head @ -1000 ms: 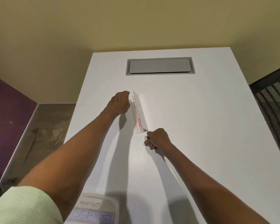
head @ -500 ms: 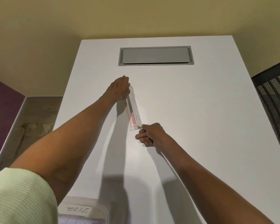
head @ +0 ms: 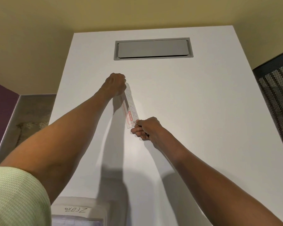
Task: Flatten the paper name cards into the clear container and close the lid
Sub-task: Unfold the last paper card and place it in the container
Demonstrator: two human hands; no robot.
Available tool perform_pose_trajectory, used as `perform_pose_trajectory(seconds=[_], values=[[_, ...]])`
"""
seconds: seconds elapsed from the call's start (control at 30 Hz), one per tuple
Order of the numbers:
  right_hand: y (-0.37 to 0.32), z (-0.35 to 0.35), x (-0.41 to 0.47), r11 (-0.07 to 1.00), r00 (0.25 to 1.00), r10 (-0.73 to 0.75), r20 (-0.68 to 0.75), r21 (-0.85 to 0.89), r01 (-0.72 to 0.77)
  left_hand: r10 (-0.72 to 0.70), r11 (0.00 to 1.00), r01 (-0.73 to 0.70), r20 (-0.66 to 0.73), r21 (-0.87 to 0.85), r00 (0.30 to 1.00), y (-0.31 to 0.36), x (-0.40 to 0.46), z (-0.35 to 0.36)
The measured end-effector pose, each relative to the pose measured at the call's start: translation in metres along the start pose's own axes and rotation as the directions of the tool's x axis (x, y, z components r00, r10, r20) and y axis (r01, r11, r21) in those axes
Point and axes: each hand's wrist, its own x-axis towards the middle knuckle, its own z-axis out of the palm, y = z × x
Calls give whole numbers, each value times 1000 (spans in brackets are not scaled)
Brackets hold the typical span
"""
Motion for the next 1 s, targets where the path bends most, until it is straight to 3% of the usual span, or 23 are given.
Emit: perform_pose_trajectory(seconds=[0.37,0.53,0.7,1.0], values=[[-2,7,-35,999,998,-40,-54,27,42,-98,994,94,-80,-54,992,-7,-34,-32],[-6,-1,-63,996,995,-90,-51,-18,89,-115,976,55,-287,-210,951,-17,-50,-40],[-1,-22,-73,987,965,-147,-217,-96,129,-434,782,202,-282,-590,855,-4,-73,-40],[11,-65,-82,911,838,-399,-372,-267,315,-555,580,260,-142,-772,819,15,-125,-25]])
